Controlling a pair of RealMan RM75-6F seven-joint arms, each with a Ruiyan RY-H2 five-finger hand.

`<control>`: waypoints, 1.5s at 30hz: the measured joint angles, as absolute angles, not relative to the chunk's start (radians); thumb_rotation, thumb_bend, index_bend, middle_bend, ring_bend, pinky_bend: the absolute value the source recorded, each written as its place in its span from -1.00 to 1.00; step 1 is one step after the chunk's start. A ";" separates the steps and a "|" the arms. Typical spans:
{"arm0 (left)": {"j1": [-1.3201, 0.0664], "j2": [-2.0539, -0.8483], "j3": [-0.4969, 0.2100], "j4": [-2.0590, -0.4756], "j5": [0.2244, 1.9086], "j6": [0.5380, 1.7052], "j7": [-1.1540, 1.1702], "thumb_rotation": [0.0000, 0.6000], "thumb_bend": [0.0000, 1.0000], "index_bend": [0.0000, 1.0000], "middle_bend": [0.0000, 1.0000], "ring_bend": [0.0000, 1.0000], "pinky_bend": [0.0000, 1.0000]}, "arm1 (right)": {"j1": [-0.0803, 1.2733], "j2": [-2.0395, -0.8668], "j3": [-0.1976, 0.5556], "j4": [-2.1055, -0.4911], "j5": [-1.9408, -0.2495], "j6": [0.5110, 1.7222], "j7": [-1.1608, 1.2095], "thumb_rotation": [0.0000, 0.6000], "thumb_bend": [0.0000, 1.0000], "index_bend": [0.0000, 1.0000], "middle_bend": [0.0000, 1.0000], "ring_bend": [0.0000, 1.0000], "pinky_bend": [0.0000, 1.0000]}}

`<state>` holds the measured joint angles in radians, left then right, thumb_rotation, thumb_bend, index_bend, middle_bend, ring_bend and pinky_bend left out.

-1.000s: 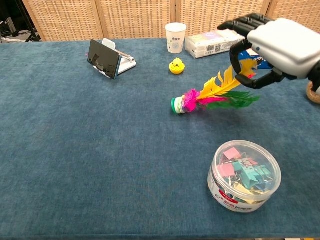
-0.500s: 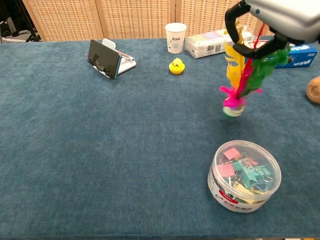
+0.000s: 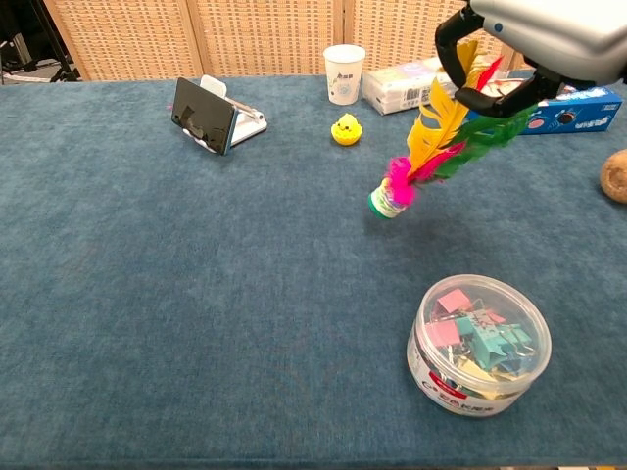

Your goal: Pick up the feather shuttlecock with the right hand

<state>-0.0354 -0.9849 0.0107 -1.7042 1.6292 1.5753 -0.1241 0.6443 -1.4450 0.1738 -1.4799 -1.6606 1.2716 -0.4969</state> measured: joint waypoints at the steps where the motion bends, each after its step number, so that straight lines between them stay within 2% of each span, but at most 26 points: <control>1: -0.035 -0.985 0.011 -1.704 1.629 1.575 -0.124 1.00 -1.00 -1.00 -1.00 -1.00 -1.00 | 0.643 -1.449 0.169 -1.476 -1.665 1.276 -0.495 1.00 0.32 0.32 -0.81 -1.00 -1.00; 15: -0.035 -0.986 0.011 -1.704 1.629 1.575 -0.123 1.00 -1.00 -1.00 -1.00 -1.00 -1.00 | 0.627 -1.520 0.118 -1.423 -1.709 1.307 -0.478 1.00 0.27 0.32 -0.81 -1.00 -1.00; 17: -0.035 -0.986 0.011 -1.704 1.629 1.575 -0.123 1.00 -1.00 -1.00 -1.00 -1.00 -1.00 | 0.628 -1.531 0.115 -1.416 -1.710 1.305 -0.481 1.00 0.25 0.26 -0.81 -1.00 -1.00; 19: -0.035 -0.985 0.011 -1.704 1.629 1.576 -0.124 1.00 -1.00 -1.00 -1.00 -1.00 -1.00 | 0.628 -1.541 0.111 -1.408 -1.711 1.302 -0.485 1.00 0.19 0.00 -0.82 -1.00 -1.00; 20: -0.035 -0.985 0.011 -1.704 1.629 1.576 -0.125 1.00 -1.00 -1.00 -1.00 -1.00 -1.00 | 0.628 -1.544 0.109 -1.406 -1.712 1.302 -0.485 1.00 0.06 -0.26 -0.86 -1.00 -1.00; 21: -0.035 -0.984 0.011 -1.704 1.628 1.577 -0.127 1.00 -1.00 -1.00 -1.00 -1.00 -1.00 | 0.627 -1.546 0.107 -1.405 -1.713 1.302 -0.484 1.00 -0.17 -0.55 -0.92 -1.00 -1.00; 22: -0.035 -0.984 0.010 -1.703 1.628 1.577 -0.129 1.00 -1.00 -1.00 -1.00 -1.00 -1.00 | 0.626 -1.546 0.103 -1.406 -1.712 1.301 -0.481 1.00 -0.37 -0.72 -0.95 -1.00 -1.00; 23: -0.034 -0.983 0.010 -1.703 1.628 1.578 -0.130 1.00 -1.00 -1.00 -1.00 -1.00 -1.00 | 0.624 -1.546 0.101 -1.409 -1.711 1.299 -0.479 1.00 -0.67 -0.90 -0.99 -1.00 -1.00; 24: -0.034 -0.983 0.010 -1.702 1.628 1.578 -0.132 1.00 -1.00 -1.00 -1.00 -1.00 -1.00 | 0.623 -1.544 0.100 -1.414 -1.710 1.298 -0.479 1.00 -0.88 -0.99 -1.00 -1.00 -1.00; 26: -0.034 -0.982 0.010 -1.702 1.628 1.578 -0.134 1.00 -1.00 -1.00 -1.00 -1.00 -1.00 | 0.619 -1.538 0.099 -1.429 -1.702 1.293 -0.490 1.00 -1.00 -1.00 -1.00 -1.00 -1.00; 33: -0.035 -0.982 0.011 -1.701 1.630 1.578 -0.133 1.00 -1.00 -1.00 -1.00 -1.00 -1.00 | 0.603 -1.493 0.108 -1.559 -1.694 1.303 -0.557 1.00 -1.00 -1.00 -1.00 -1.00 -1.00; 38: -0.034 -0.982 0.012 -1.701 1.634 1.581 -0.132 1.00 -1.00 -1.00 -1.00 -1.00 -1.00 | 0.594 -1.410 0.121 -1.675 -1.711 1.324 -0.564 1.00 -1.00 -1.00 -1.00 -1.00 -1.00; 45: -0.030 -0.980 0.012 -1.701 1.641 1.593 -0.138 1.00 -1.00 -1.00 -1.00 -1.00 -1.00 | 0.545 -1.277 0.128 -1.734 -1.706 1.387 -0.453 1.00 -1.00 -1.00 -1.00 -1.00 -1.00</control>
